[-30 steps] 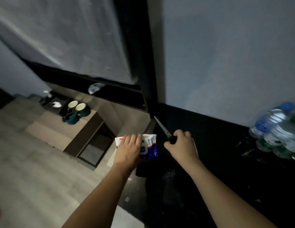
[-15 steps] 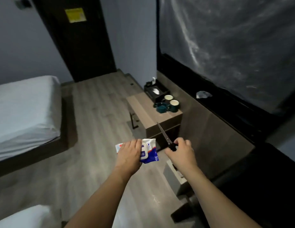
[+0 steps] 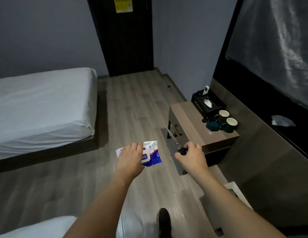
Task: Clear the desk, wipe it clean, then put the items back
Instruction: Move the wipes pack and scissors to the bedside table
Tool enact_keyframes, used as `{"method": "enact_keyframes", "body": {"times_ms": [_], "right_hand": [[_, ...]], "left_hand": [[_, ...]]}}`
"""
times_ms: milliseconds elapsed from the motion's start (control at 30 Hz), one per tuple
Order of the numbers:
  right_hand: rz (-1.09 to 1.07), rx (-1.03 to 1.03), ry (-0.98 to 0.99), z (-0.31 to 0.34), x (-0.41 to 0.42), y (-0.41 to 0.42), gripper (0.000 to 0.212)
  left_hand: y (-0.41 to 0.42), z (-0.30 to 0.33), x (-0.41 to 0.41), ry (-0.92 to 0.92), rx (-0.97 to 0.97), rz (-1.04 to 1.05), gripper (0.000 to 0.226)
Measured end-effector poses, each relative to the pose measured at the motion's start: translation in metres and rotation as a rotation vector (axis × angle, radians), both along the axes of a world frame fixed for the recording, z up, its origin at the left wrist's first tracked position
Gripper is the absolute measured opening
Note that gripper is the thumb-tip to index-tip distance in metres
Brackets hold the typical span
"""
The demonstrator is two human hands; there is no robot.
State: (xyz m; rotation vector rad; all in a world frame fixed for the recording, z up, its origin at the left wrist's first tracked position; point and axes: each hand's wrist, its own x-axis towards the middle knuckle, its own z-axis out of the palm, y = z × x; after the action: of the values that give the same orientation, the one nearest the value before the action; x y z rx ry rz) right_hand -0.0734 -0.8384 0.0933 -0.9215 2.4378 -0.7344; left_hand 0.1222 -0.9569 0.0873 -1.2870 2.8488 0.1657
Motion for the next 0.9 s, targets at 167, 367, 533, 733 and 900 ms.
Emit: {"method": "enact_keyframes", "body": {"times_ms": [167, 367, 533, 733, 900], "right_hand": [[-0.014, -0.037, -0.013, -0.007, -0.038, -0.091, 0.045], [-0.055, -0.055, -0.076, -0.008, -0.084, -0.19, 0.043], [-0.123, -0.006, -0.086, -0.024, -0.119, -0.251, 0.039], [-0.345, 0.071, -0.055, -0.028, -0.181, -0.291, 0.042], [-0.559, 0.108, -0.075, -0.03, -0.232, -0.287, 0.052]], "left_hand": [[-0.09, 0.005, -0.03, -0.039, -0.046, -0.026, 0.074], [-0.2, 0.024, -0.072, -0.065, -0.115, -0.091, 0.076], [-0.277, 0.003, -0.119, -0.119, -0.071, -0.191, 0.075], [-0.375, -0.017, -0.212, -0.121, -0.088, -0.441, 0.071], [-0.424, -0.016, -0.314, -0.095, -0.119, -0.658, 0.072]]}}
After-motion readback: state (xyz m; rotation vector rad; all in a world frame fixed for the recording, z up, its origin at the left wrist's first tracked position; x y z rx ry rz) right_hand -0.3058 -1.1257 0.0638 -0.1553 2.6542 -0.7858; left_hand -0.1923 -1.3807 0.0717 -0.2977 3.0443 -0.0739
